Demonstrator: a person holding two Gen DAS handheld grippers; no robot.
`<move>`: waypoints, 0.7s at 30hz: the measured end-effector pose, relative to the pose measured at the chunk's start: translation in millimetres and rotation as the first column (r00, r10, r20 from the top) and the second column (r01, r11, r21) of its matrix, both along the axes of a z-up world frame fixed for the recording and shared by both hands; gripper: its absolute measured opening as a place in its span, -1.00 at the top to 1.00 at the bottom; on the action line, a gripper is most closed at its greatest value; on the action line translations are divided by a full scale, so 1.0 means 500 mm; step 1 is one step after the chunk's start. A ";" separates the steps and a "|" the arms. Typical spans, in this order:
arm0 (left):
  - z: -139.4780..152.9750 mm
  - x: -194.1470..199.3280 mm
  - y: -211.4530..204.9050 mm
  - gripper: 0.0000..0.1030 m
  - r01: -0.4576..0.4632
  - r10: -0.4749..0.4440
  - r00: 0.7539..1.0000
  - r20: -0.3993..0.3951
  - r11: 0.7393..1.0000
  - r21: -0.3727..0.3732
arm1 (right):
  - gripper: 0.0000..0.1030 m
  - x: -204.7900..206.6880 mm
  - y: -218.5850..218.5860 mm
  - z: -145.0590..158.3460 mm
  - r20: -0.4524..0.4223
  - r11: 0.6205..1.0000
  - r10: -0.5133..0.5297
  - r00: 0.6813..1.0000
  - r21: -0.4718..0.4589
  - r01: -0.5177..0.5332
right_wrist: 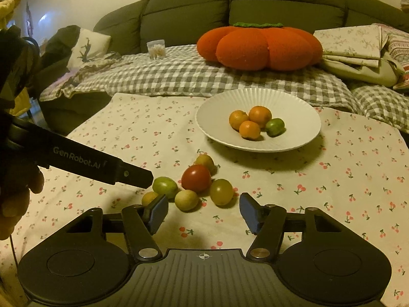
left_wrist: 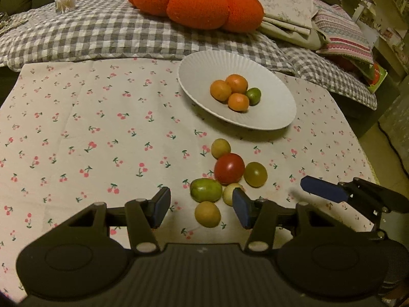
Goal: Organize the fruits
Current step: 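Move both open tools back to the remaining fruits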
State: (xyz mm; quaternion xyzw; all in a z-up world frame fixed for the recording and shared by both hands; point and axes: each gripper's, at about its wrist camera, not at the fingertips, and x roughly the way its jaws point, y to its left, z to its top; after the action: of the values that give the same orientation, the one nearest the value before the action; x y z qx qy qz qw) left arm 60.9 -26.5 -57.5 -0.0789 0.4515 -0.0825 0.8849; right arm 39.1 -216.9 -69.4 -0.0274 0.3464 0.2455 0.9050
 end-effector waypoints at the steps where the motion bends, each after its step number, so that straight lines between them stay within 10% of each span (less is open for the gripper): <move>1: -0.003 0.003 -0.001 0.01 0.000 0.000 1.000 -0.003 1.000 -0.005 | -0.10 0.001 0.000 -0.002 -0.001 1.000 -0.001 1.000 -0.003 0.001; 21: -0.058 0.043 -0.015 0.31 -0.002 0.002 1.000 -0.021 0.999 -0.037 | 0.05 0.030 0.000 -0.025 -0.012 0.999 -0.008 1.000 -0.038 0.007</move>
State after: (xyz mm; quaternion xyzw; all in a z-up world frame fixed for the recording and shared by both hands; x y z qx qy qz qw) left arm 82.2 -34.0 -86.3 -0.0965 0.4590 -0.0891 0.8787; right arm 54.4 -216.9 -82.0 -0.0416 0.3565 0.2358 0.9031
